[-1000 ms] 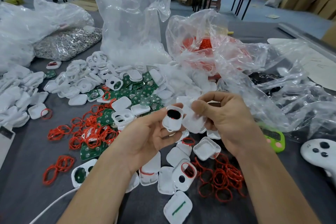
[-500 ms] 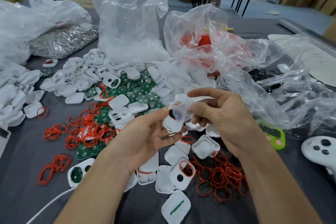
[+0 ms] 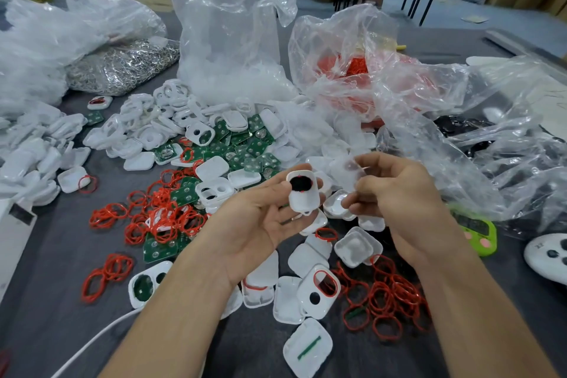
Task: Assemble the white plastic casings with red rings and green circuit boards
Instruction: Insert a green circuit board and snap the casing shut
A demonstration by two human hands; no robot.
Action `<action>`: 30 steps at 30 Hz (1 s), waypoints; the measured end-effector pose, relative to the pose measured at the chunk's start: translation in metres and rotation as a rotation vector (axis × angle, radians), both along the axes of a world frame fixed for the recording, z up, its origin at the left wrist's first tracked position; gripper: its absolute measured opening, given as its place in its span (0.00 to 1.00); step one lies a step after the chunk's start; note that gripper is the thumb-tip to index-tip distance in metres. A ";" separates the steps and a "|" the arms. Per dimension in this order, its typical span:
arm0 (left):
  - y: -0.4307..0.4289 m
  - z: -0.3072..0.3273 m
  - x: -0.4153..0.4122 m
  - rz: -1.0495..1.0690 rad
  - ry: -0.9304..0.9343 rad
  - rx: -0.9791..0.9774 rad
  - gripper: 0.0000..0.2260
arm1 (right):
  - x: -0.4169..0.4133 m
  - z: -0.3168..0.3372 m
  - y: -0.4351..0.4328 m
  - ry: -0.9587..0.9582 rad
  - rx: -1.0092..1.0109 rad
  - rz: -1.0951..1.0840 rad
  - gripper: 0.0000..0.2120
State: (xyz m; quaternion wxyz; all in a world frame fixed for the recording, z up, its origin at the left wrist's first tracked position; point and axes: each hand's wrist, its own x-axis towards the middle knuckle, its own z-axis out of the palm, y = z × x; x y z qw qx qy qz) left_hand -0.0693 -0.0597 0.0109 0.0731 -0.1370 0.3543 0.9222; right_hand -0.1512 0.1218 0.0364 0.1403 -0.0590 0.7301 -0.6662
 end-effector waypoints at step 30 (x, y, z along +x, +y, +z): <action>0.006 -0.003 -0.001 -0.019 0.125 -0.129 0.23 | 0.019 -0.009 -0.021 0.406 0.198 -0.040 0.07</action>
